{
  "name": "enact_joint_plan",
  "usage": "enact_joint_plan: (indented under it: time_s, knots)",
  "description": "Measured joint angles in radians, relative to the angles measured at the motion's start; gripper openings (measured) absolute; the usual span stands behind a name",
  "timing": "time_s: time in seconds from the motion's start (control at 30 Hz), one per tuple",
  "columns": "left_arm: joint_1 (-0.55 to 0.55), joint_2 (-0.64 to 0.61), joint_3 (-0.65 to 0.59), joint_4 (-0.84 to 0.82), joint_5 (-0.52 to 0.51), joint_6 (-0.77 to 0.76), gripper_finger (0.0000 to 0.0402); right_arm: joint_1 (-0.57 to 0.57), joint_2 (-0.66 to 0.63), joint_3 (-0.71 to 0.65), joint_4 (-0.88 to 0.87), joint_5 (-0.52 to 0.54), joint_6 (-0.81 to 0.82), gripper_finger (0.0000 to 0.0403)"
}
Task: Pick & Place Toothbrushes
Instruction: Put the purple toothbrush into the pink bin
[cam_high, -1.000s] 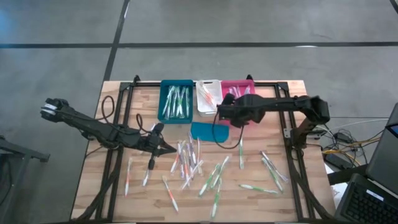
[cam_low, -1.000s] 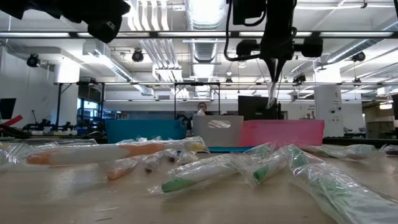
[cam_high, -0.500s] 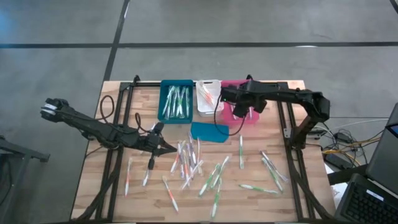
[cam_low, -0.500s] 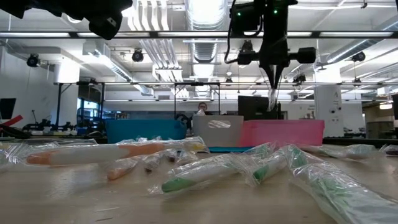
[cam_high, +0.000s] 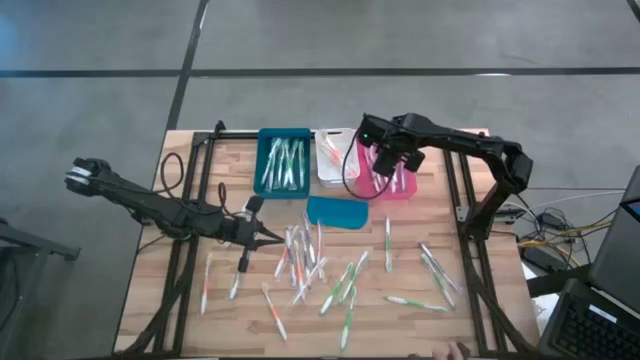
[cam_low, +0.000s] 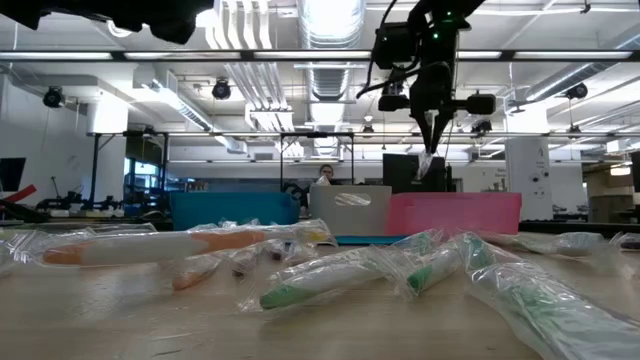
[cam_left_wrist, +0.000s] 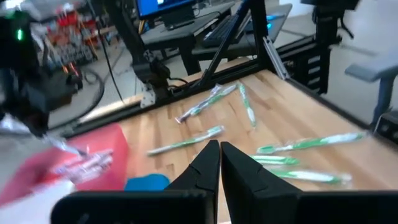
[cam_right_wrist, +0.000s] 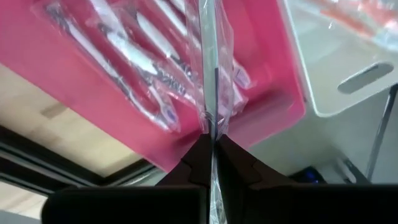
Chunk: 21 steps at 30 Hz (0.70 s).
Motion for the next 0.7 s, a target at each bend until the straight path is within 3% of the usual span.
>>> enact_joint_plan:
  time_s: [0.13, 0.3, 0.7]
  knots:
    - [0.0, 0.0, 0.0, 0.004, 0.0, 0.1, 0.0019, -0.027, 0.021, -0.004, 0.017, 0.005, -0.098, 0.0009]
    - [0.0, 0.0, 0.0, 0.004, 0.0, 0.105, 0.002, -0.035, 0.074, -0.004, 0.058, 0.008, -0.215, 0.0009]
    - [0.0, 0.0, 0.0, 0.003, 0.0, 0.105, 0.0021, -0.038, 0.209, -0.009, 0.079, -0.004, -0.227, 0.0009]
